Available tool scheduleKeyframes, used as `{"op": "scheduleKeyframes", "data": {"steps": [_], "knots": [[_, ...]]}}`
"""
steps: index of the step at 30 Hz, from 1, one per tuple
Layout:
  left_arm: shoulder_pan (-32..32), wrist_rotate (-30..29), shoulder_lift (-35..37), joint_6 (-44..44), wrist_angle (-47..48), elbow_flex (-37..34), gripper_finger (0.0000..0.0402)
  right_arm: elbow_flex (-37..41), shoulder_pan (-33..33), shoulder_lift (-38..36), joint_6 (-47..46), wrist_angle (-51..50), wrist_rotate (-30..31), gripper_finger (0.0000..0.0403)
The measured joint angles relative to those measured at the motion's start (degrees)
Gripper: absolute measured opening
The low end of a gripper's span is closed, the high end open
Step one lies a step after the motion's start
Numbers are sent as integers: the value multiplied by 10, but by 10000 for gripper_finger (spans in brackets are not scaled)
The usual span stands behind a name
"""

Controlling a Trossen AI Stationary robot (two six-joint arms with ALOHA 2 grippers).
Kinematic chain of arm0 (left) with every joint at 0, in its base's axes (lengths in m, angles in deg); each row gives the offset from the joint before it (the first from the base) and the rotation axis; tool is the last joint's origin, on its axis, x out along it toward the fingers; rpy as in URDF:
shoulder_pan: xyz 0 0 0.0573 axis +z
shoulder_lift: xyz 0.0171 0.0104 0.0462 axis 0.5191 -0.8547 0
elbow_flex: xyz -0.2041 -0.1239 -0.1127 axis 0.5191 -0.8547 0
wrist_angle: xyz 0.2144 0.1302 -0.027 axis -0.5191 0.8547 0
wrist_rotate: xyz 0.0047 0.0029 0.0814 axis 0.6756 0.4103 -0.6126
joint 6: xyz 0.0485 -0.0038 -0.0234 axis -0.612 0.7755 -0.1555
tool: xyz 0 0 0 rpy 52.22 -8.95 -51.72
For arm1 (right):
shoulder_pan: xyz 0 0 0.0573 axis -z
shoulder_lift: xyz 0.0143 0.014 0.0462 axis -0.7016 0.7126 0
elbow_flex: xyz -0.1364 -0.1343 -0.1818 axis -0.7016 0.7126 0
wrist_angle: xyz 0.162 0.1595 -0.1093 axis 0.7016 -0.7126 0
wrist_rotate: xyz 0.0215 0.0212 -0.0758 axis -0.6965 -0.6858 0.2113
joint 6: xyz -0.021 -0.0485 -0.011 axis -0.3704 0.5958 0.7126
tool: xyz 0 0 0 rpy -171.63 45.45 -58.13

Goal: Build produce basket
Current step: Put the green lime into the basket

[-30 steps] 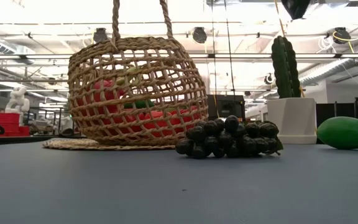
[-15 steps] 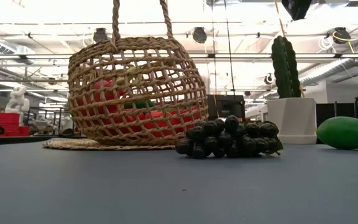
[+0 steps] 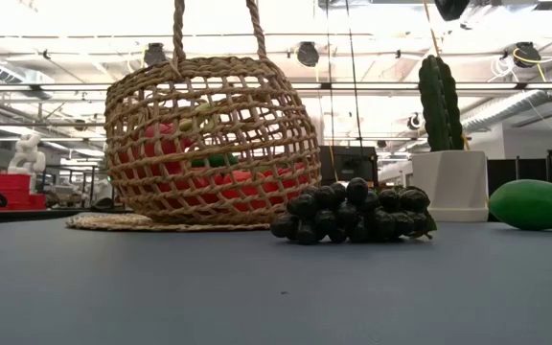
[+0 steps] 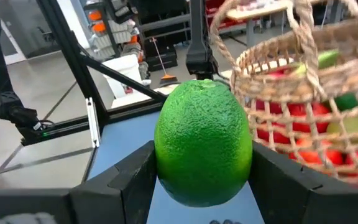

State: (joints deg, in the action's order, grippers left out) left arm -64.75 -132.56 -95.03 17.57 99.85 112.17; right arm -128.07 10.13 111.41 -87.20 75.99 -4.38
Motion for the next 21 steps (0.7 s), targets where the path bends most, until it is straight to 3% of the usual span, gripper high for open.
{"op": "scheduleKeyframes", "data": {"steps": [10,21], "knots": [[0,-3,3,18,32,0,239,0,17,0,133,88,2,222],[0,-4,3,18,31,0,239,-16,106,-3,124,95,-31,222]]}}
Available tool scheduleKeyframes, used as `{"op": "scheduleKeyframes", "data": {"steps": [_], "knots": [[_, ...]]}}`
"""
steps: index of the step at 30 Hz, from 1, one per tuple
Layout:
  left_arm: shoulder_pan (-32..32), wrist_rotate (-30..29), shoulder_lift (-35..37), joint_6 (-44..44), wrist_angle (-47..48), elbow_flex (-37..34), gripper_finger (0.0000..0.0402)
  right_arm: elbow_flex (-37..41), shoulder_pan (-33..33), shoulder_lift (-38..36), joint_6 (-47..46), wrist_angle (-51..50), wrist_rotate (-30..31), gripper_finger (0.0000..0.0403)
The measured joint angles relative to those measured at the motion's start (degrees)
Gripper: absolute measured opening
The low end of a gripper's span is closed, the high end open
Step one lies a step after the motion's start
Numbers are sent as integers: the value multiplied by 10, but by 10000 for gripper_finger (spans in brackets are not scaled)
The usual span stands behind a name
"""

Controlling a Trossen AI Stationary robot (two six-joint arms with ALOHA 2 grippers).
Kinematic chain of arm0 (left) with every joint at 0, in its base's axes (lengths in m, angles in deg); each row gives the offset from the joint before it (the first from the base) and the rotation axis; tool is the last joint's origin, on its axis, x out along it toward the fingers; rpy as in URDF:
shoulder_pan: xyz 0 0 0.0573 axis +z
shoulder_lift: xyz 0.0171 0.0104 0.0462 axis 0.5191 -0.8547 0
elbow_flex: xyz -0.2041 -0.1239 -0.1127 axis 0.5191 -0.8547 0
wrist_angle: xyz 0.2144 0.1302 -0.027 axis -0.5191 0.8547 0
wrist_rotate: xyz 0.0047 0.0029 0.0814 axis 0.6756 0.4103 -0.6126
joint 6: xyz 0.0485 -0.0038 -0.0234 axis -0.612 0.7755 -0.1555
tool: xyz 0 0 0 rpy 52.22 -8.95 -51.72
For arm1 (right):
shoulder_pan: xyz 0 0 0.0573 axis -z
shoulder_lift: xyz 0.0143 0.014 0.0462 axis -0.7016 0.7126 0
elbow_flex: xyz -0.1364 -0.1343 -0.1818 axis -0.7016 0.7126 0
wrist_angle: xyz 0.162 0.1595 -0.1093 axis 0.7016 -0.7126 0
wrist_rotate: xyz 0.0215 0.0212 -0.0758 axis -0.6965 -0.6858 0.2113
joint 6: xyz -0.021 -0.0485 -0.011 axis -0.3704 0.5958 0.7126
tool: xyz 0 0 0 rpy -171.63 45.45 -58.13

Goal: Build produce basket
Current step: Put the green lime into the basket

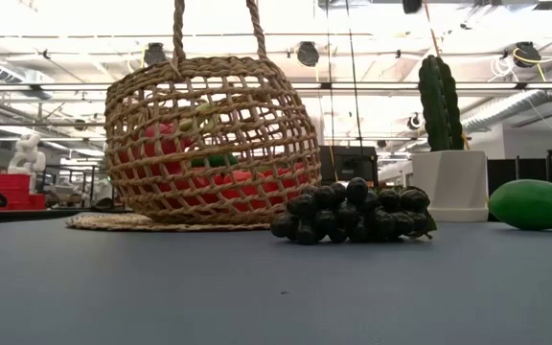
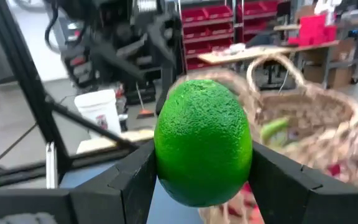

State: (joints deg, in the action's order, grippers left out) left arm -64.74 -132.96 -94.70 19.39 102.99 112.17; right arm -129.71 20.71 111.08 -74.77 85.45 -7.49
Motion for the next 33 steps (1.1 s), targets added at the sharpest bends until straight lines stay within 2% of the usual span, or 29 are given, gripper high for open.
{"op": "scheduleKeyframes", "data": {"steps": [7,14,20,26,33], "knots": [[0,0,0,-1,-2,0,239,-80,55,2,35,-70,-21,222],[0,0,0,-1,-9,0,239,-173,119,19,45,-142,-99,222],[0,0,0,0,-9,0,239,-275,176,68,63,-209,-159,222],[-14,-4,18,36,21,0,239,-390,221,140,83,-288,-202,222],[-67,-83,50,124,118,0,239,-498,251,229,139,-366,-210,222]]}}
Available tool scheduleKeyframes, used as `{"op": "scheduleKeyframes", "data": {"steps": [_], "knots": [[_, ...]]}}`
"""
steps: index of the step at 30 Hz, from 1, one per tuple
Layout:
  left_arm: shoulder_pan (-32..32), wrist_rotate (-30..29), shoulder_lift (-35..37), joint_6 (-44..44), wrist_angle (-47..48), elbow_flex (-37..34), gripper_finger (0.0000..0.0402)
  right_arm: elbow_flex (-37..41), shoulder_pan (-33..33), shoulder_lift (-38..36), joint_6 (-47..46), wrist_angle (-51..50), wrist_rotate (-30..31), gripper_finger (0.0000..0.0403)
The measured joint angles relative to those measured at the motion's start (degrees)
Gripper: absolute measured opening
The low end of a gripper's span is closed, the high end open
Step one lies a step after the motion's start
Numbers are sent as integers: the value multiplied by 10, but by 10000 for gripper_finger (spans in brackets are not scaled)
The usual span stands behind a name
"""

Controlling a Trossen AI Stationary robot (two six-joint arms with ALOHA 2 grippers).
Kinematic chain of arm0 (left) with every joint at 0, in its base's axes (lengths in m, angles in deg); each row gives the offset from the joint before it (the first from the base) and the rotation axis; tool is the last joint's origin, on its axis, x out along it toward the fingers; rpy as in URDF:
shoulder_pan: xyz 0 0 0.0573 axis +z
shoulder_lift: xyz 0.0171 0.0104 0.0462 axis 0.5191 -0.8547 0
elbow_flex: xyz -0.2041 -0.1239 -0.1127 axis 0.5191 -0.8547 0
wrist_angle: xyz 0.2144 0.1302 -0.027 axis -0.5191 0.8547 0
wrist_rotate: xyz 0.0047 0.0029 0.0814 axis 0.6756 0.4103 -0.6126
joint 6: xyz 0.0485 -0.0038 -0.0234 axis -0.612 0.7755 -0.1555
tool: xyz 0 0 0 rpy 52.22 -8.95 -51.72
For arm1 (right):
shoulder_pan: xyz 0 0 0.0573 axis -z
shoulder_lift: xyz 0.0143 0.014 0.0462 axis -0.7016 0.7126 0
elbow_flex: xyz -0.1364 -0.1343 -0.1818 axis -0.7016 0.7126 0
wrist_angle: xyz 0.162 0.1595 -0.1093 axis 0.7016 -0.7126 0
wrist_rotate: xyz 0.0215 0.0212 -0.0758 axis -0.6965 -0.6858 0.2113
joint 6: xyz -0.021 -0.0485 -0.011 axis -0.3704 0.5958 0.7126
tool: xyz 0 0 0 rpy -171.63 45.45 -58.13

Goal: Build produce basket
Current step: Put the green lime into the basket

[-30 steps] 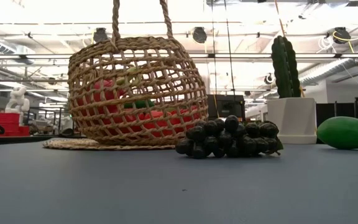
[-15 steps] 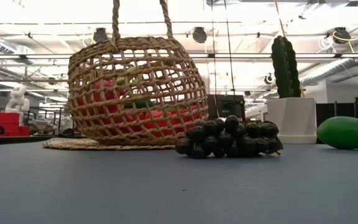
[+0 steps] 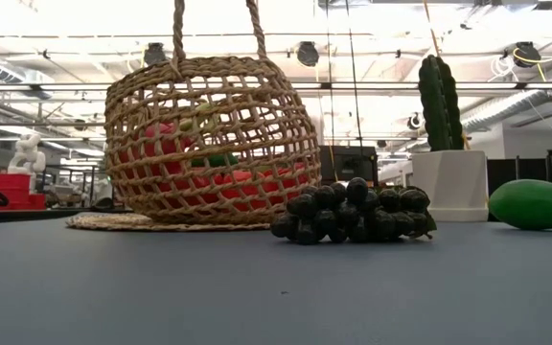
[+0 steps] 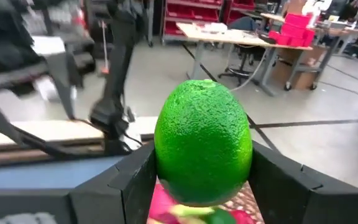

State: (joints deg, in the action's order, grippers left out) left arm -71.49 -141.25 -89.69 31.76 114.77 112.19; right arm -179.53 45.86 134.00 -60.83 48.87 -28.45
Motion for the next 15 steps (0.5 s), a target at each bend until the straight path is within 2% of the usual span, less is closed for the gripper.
{"op": "scheduleKeyframes", "data": {"steps": [4,10,15], "knots": [[-18,-28,1,30,27,0,239,-25,14,41,39,-28,0,222],[-23,-35,1,32,36,0,239,-26,44,74,54,-53,-5,222],[-23,-35,1,36,41,0,239,-27,76,92,46,-63,-85,222]]}}
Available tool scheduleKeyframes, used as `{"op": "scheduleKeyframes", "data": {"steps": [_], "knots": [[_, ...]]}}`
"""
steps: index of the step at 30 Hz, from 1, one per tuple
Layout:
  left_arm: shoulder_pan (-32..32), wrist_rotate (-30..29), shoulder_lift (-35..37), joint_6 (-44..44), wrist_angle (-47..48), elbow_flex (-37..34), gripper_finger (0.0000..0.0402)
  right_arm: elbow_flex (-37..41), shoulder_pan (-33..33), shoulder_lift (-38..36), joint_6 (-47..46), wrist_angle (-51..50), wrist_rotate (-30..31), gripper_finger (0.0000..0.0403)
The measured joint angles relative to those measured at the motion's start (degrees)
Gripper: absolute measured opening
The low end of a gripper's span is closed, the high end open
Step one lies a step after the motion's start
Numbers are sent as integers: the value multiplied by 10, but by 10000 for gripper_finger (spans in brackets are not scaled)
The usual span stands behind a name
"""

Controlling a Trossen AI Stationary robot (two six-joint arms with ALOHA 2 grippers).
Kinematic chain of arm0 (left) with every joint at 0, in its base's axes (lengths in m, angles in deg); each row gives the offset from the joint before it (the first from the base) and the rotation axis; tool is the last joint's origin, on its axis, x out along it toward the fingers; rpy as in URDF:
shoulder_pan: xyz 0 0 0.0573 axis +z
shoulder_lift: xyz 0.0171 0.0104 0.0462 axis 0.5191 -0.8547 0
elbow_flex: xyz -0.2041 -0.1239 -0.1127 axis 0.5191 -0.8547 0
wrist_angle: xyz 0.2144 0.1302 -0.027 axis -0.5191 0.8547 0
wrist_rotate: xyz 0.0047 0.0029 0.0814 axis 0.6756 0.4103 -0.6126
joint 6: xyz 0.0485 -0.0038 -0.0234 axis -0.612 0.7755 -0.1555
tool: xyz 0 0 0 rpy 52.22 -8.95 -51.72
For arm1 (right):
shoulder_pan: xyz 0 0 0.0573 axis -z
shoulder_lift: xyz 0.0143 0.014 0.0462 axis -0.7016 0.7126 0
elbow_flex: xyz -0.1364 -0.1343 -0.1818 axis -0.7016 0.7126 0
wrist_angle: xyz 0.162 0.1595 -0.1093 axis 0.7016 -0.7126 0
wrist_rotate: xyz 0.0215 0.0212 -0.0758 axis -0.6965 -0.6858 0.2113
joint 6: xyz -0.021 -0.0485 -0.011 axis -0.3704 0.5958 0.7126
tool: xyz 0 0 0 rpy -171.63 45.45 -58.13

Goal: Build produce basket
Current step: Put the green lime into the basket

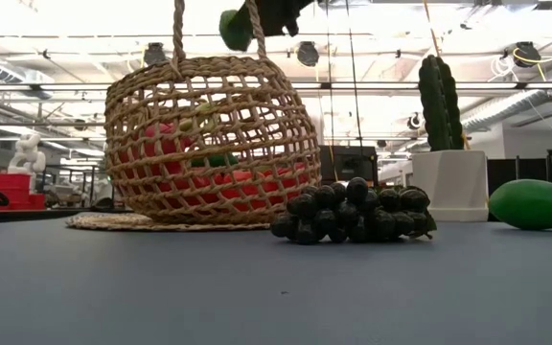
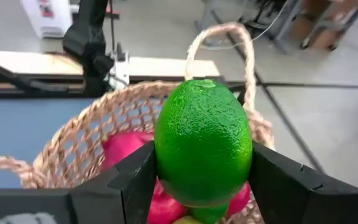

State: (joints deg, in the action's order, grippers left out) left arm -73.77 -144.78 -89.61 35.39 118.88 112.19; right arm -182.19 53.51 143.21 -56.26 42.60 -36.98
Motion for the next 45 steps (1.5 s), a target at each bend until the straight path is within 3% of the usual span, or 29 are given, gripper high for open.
{"op": "scheduleKeyframes", "data": {"steps": [16,32,38,45], "knots": [[0,0,0,0,-2,0,239,21,42,15,-29,-41,-95,222],[0,0,0,0,-2,0,239,22,42,12,-27,-40,-95,278],[0,0,0,0,-2,0,239,22,39,-10,-46,-38,-94,281],[0,0,0,0,-1,0,239,22,15,-66,-103,-112,-90,281]]}}
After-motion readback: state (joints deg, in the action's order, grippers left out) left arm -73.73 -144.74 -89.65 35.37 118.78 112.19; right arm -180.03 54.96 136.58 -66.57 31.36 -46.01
